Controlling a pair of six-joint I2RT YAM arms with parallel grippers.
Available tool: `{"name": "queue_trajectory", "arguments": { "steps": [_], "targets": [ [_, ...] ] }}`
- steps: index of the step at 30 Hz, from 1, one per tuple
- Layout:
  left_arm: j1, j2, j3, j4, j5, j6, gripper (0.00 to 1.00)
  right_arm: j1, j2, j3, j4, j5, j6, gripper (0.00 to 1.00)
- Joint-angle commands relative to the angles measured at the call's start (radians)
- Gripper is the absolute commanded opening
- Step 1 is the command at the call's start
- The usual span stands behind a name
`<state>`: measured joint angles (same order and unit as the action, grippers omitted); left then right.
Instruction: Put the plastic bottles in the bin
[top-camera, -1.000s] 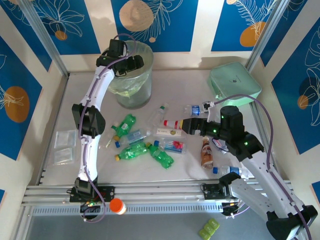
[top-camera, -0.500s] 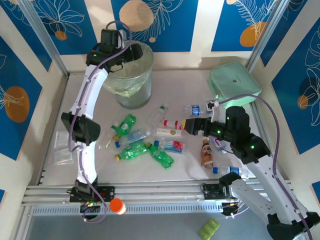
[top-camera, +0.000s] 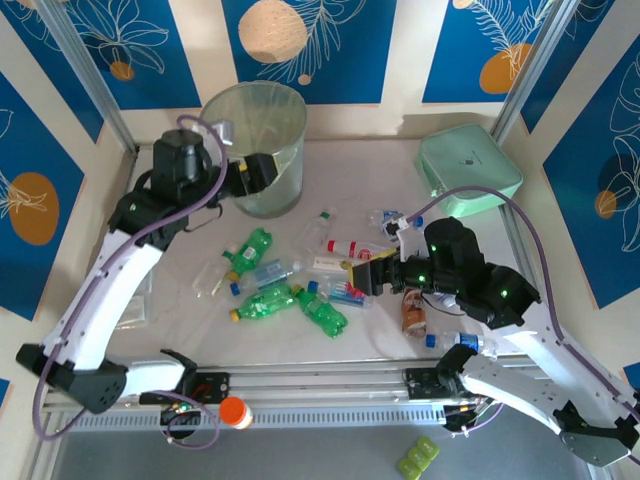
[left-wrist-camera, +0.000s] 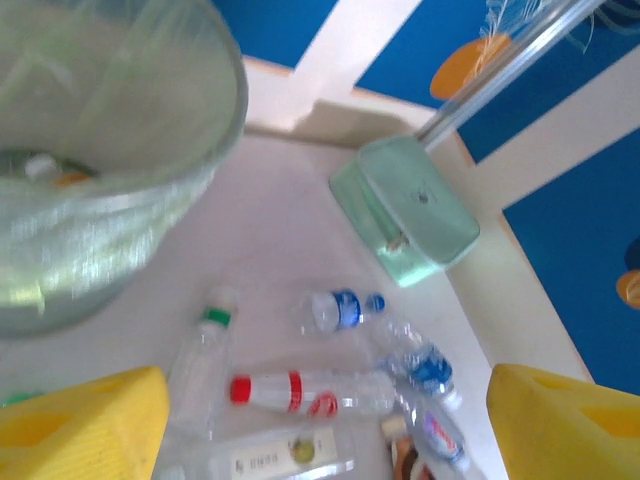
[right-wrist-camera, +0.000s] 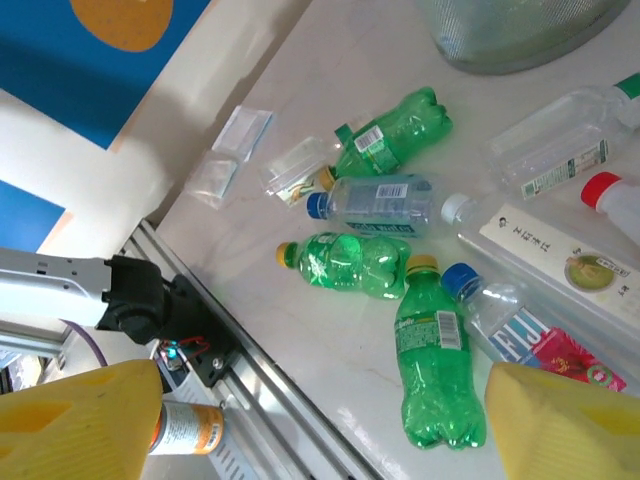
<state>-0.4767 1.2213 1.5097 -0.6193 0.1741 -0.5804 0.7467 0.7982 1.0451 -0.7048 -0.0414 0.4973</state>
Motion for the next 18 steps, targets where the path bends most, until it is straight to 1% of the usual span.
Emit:
{"name": "queue_trajectory", "arguments": {
  "steps": [1, 4, 7, 9, 12, 14, 15, 18],
  "targets": [
    [-0.017, -0.115, -0.101, -0.032, 0.041, -0.04, 0.83, 0.064, 0.042, 0.07, -0.098, 0.086, -0.018, 0.83],
    [-0.017, -0.227, -0.188, -0.093, 0.021, -0.052, 0.83, 0.135, 0.102, 0.104, -0.158, 0.142, -0.034, 0.82],
    [-0.016, -0.305, -0.253, -0.174, 0.009, -0.045, 0.83, 0.194, 0.178, 0.125, -0.205, 0.172, -0.039, 0.81],
    [-0.022, -0.345, -0.29, -0.219, -0.023, -0.031, 0.83, 0.231, 0.251, 0.151, -0.256, 0.196, -0.039, 0.81],
    [-0.023, -0.403, -0.373, -0.211, -0.073, -0.001, 0.84, 0.284, 0.357, 0.168, -0.307, 0.246, -0.037, 0.79],
    [-0.023, -0.445, -0.429, -0.177, -0.074, 0.011, 0.84, 0.314, 0.424, 0.172, -0.321, 0.274, -0.039, 0.79],
    [-0.023, -0.468, -0.457, -0.149, -0.069, 0.018, 0.84, 0.325, 0.457, 0.167, -0.318, 0.278, -0.04, 0.79],
    [-0.023, -0.524, -0.512, -0.12, -0.126, -0.001, 0.84, 0.33, 0.563, 0.157, -0.302, 0.255, -0.039, 0.79]
  ]
}}
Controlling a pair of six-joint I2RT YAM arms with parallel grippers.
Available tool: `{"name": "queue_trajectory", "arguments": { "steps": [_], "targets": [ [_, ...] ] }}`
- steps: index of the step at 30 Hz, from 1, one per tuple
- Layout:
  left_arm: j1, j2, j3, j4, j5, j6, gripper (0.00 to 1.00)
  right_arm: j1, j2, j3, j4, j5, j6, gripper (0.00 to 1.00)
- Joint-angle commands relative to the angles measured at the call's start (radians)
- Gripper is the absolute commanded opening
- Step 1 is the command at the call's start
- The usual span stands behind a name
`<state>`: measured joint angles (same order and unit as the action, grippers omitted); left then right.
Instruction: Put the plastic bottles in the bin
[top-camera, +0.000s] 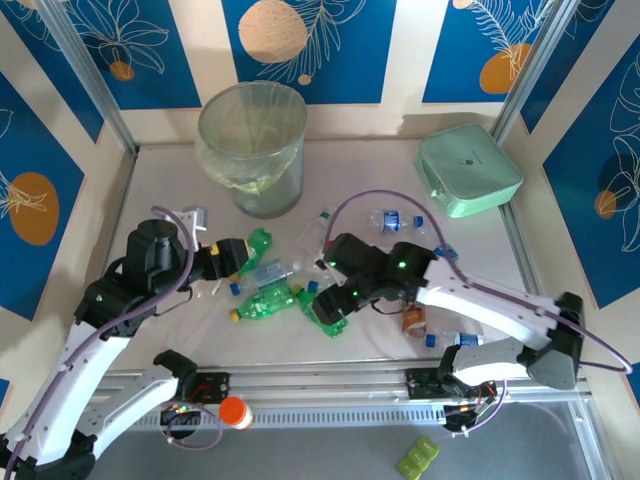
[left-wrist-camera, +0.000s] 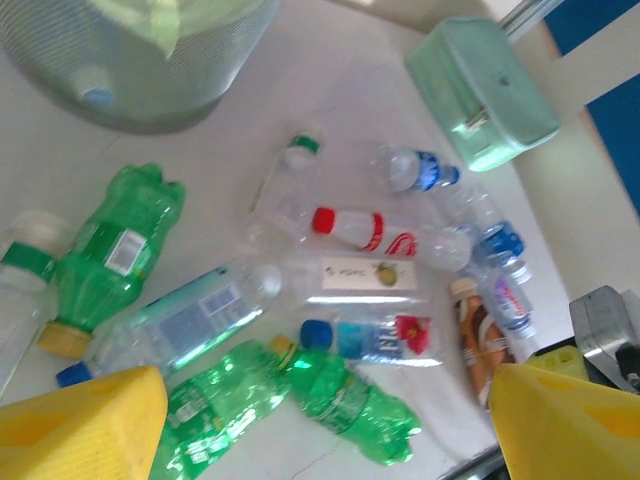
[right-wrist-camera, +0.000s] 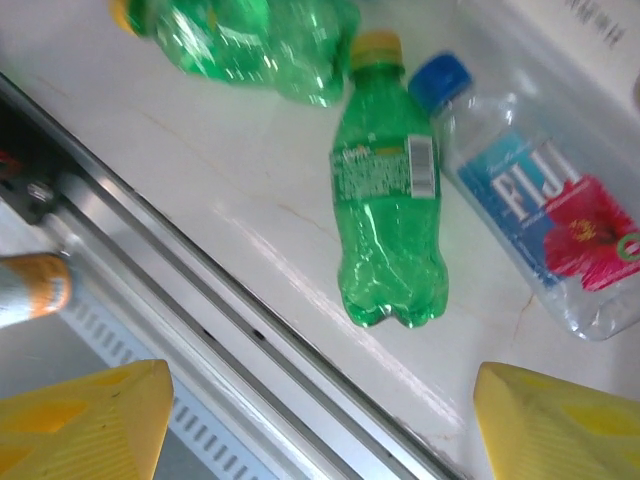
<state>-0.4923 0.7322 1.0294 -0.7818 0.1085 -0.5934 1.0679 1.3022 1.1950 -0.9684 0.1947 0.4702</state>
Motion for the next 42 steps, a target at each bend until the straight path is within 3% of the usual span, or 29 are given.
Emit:
{"name": "queue_trajectory", "arguments": {
  "steps": [1, 16, 32, 42],
  "targets": [
    [-0.008, -0.045, -0.037, 0.044, -0.068, 0.016, 0.84, 0.011, 0.095, 0.012, -0.038, 0.025, -0.013, 0.79],
    [-0.008, -0.073, -0.106, 0.118, -0.072, 0.016, 0.85, 0.006, 0.479, 0.137, -0.058, 0.073, -0.067, 0.8],
    [-0.008, -0.091, -0.16, 0.179, -0.058, 0.053, 0.85, 0.017, 0.537, 0.03, 0.053, 0.029, -0.044, 0.76],
    [-0.008, -0.095, -0.155, 0.174, -0.067, 0.069, 0.85, 0.026, 0.509, 0.01, 0.061, 0.03, -0.048, 0.57]
  ]
}}
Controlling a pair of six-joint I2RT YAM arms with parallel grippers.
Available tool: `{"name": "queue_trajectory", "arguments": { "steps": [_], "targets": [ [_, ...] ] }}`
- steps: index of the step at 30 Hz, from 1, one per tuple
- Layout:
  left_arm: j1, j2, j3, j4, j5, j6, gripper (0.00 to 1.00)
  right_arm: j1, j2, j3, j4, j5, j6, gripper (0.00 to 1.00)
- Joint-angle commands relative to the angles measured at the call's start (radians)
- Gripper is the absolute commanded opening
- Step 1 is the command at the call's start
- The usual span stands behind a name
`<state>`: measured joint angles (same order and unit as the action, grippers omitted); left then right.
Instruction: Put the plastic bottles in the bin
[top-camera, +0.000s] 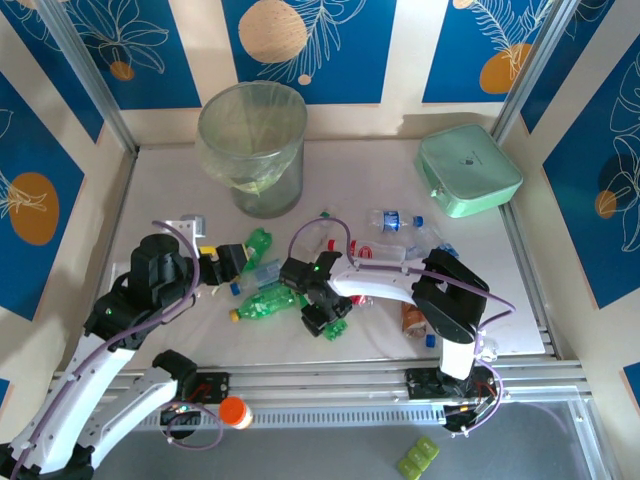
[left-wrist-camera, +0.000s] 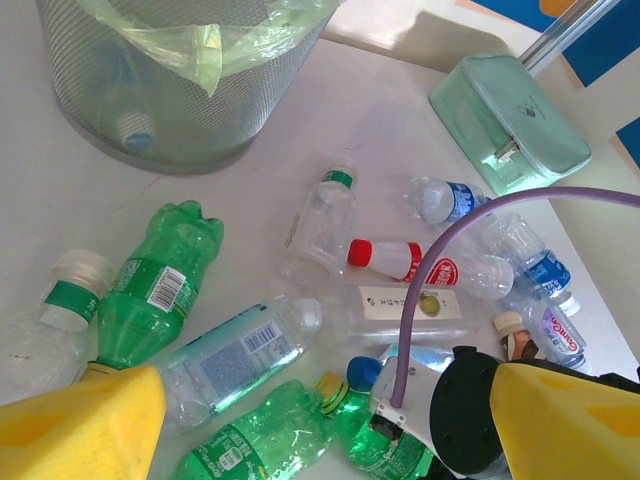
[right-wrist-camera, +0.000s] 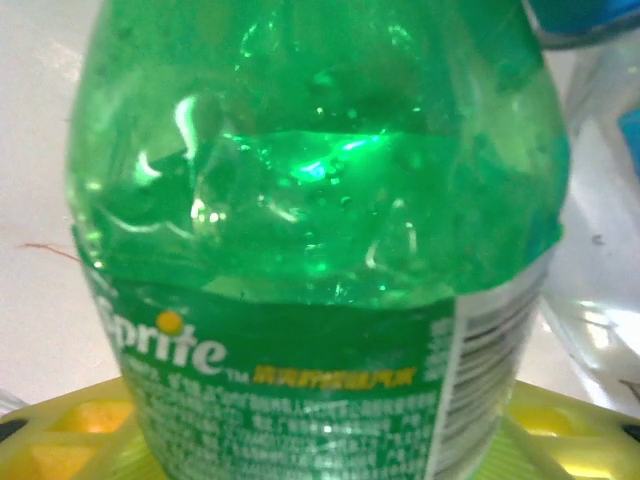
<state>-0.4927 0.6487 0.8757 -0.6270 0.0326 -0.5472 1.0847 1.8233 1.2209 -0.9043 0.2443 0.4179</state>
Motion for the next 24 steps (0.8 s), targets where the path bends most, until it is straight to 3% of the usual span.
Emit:
{"name": "queue_trajectory", "arguments": {
  "steps": [1, 14, 20, 24],
  "targets": [
    [-0.007, -0.012, 0.0, 0.017, 0.007, 0.023, 0.85, 0.012, -0.022, -0.017, -0.009, -0.017, 0.005, 0.57],
    [-0.007, -0.014, 0.014, 0.027, 0.008, -0.025, 0.85, 0.016, -0.3, -0.057, -0.038, -0.02, 0.042, 0.53],
    [-0.007, 0.006, -0.046, 0.19, 0.191, -0.103, 0.85, -0.01, -0.553, -0.107, 0.117, -0.126, 0.03, 0.53],
    [-0.009, 0.038, -0.117, 0.402, 0.398, -0.17, 0.86, -0.077, -0.698, -0.157, 0.265, -0.3, 0.034, 0.53]
  ]
}}
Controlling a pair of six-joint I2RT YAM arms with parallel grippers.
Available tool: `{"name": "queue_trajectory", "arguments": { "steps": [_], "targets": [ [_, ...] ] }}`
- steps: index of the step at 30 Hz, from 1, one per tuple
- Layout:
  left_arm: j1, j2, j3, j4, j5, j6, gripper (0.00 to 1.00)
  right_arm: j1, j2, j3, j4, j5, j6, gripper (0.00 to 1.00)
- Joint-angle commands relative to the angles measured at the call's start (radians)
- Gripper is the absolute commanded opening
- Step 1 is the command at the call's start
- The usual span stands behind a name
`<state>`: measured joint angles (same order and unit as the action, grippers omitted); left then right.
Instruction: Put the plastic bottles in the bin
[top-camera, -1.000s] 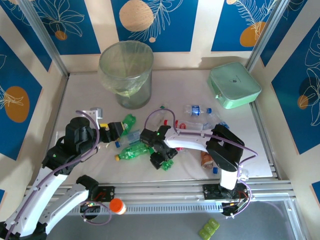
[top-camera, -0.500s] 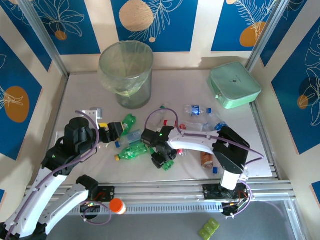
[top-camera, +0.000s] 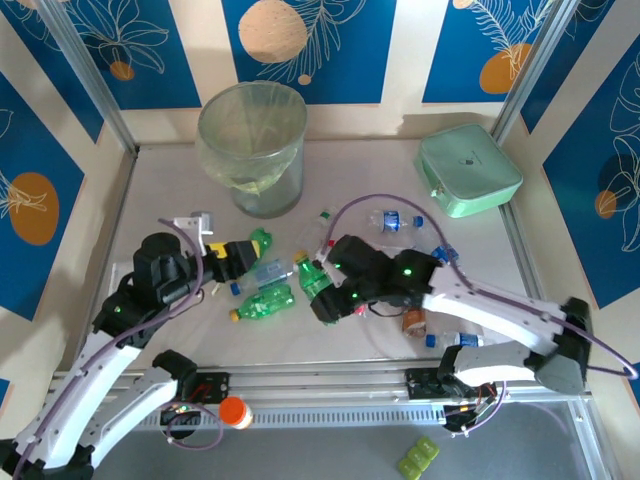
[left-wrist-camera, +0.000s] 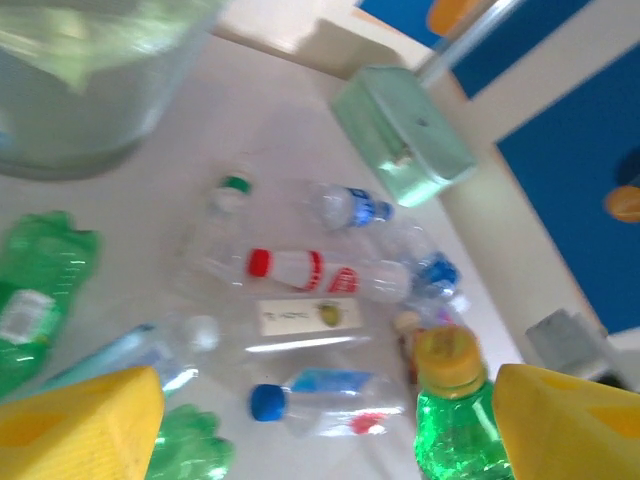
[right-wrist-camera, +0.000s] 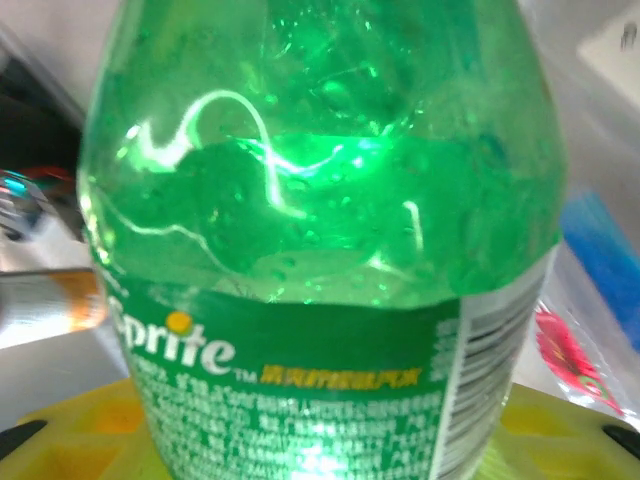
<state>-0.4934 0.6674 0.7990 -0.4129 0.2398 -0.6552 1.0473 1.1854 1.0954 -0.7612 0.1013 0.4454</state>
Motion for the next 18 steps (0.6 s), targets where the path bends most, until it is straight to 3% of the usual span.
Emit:
{"name": "queue_trajectory", "arguments": {
  "steps": [1, 8, 12, 18],
  "targets": [
    [-0.008, 0.025, -0.058, 0.242, 0.234, -0.082, 0.87, -0.067, -0.082, -0.04, 0.152, -0.207, 0.016, 0.53],
    [-0.018, -0.029, -0.169, 0.575, 0.358, -0.169, 0.96, -0.156, -0.178, -0.097, 0.326, -0.409, 0.066, 0.53],
    [-0.033, 0.028, -0.206, 0.782, 0.44, -0.263, 0.98, -0.158, -0.185, -0.106, 0.388, -0.472, 0.069, 0.53],
    [-0.108, 0.063, -0.218, 0.868, 0.422, -0.251, 1.0, -0.15, -0.191, -0.112, 0.431, -0.491, 0.081, 0.53]
  ]
}}
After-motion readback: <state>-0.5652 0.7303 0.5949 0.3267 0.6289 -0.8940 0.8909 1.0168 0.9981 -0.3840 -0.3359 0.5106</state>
